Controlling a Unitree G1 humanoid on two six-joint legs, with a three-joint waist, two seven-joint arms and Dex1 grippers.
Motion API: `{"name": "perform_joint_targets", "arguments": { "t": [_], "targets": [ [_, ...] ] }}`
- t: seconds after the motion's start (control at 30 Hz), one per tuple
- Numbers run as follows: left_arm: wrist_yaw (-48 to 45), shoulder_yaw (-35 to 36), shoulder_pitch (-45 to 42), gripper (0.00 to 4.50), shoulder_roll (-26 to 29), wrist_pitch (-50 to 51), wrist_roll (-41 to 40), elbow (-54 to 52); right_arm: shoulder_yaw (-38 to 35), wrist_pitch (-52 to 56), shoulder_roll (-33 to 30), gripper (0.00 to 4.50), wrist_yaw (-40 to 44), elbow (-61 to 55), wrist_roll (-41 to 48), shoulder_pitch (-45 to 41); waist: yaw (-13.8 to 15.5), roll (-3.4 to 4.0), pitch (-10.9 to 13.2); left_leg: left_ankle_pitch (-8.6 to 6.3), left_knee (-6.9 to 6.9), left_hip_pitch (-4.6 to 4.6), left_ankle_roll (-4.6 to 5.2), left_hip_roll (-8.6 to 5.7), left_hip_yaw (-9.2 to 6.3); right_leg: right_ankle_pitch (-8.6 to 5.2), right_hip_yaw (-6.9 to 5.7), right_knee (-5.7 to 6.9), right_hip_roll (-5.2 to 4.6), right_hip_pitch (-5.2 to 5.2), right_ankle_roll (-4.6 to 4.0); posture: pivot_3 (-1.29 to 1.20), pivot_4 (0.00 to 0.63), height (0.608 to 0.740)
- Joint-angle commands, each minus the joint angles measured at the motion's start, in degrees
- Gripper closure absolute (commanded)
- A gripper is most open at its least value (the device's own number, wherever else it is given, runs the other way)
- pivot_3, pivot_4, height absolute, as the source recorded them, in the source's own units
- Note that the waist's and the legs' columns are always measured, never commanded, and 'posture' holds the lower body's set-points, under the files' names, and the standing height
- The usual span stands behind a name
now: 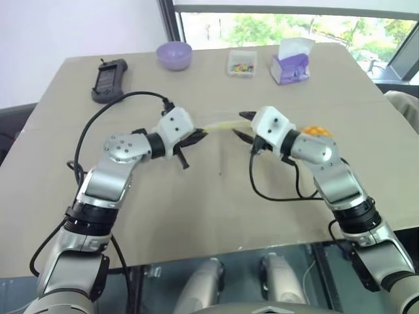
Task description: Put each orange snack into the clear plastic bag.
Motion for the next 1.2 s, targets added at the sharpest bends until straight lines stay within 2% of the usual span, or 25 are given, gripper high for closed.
{"name": "perform_joint_targets", "arguments": {
  "t": [0.03,0.43,0.83,1.03,1.2],
  "targets": [
    [0.4,1.6,0.0,4.50,0.2,-0.3,0.3,-2.3,-1.0,-0.9,0.9,2.55,-0.9,-0.4,-0.2,-2.4,0.0,0.00,0.0,0.00,0.00,0.00,0.00,0.00,-0.01,0.00,-0.01,0.00,0.00,0.00,0.00,0.00,0.150,0.740],
    [1.1,1.4,0.0,4.50,-0.6,-0.5,1.2,-3.6,1.5,-2.8,-0.5,2.55,0.2,3.8,-5.0,-4.3,0.0,0.00,0.0,0.00,0.01,0.00,0.00,0.00,0.01,0.01,0.01,0.00,0.01,0.00,0.00,0.00,0.150,0.740],
    [1.3,1.8,1.6,4.50,-0.9,0.2,0.9,-6.4,1.4,-1.4,1.6,2.55,-0.6,6.7,-6.8,-4.7,0.0,0.00,0.0,0.00,0.02,0.00,0.00,0.01,0.03,0.02,0.04,0.00,0.02,0.00,-0.01,0.00,0.150,0.740],
    [2.0,2.5,2.7,4.50,-0.1,0.3,1.5,-5.8,-0.4,-0.4,-1.0,2.55,-1.8,9.8,-8.3,-3.2,0.1,0.00,0.0,0.00,0.02,0.00,0.00,0.01,0.03,0.02,0.05,0.00,0.03,0.00,-0.01,0.00,0.150,0.740],
    [3.3,1.9,2.6,4.50,-0.4,1.3,2.3,-5.5,-2.9,-2.4,-0.8,2.55,1.3,5.8,-1.9,-1.1,0.0,0.00,0.0,0.00,0.02,0.00,0.00,0.01,0.03,0.02,0.04,0.00,0.03,0.00,-0.01,0.00,0.150,0.740]
  ]
}}
